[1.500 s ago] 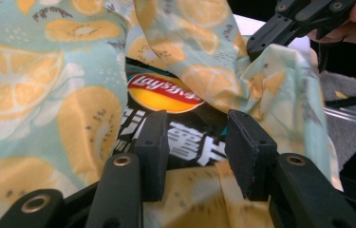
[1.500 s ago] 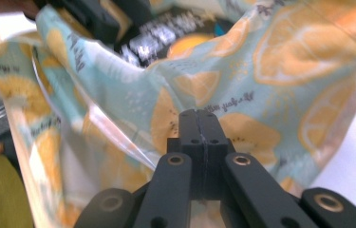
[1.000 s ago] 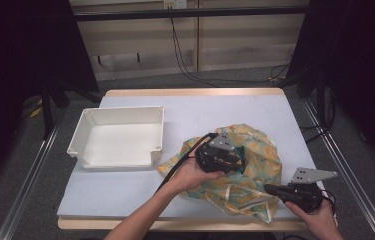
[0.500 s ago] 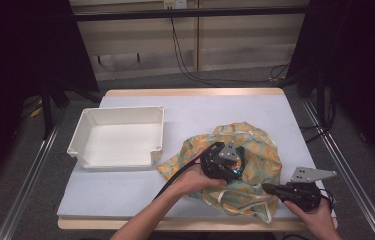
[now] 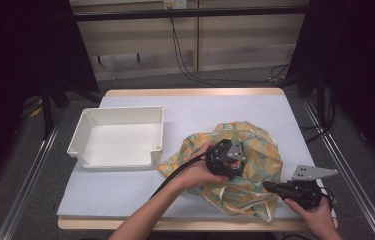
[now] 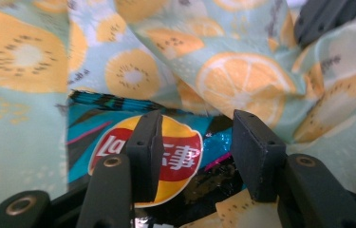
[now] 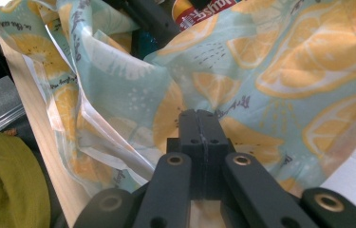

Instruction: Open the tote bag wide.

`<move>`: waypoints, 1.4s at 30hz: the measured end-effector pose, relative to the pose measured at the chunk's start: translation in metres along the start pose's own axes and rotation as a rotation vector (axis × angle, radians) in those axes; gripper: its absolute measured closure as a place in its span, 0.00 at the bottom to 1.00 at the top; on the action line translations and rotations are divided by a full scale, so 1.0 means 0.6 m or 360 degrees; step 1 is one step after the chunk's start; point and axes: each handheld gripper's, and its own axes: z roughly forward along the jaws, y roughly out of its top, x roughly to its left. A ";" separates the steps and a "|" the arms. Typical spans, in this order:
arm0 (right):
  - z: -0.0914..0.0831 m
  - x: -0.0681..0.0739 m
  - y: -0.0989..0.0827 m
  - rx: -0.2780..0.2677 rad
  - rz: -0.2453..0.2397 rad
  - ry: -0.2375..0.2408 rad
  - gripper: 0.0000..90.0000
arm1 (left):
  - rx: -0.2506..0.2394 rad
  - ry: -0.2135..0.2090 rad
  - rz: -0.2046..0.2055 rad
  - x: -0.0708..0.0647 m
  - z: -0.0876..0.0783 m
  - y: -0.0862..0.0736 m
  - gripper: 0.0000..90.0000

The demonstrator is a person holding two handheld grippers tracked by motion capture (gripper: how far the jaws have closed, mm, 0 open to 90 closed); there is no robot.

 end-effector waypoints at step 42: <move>0.002 -0.002 -0.005 0.0009 0.0009 0.0001 1.00 | 0.0153 -0.0016 0.0236 -0.042 0.042 -0.007 0.33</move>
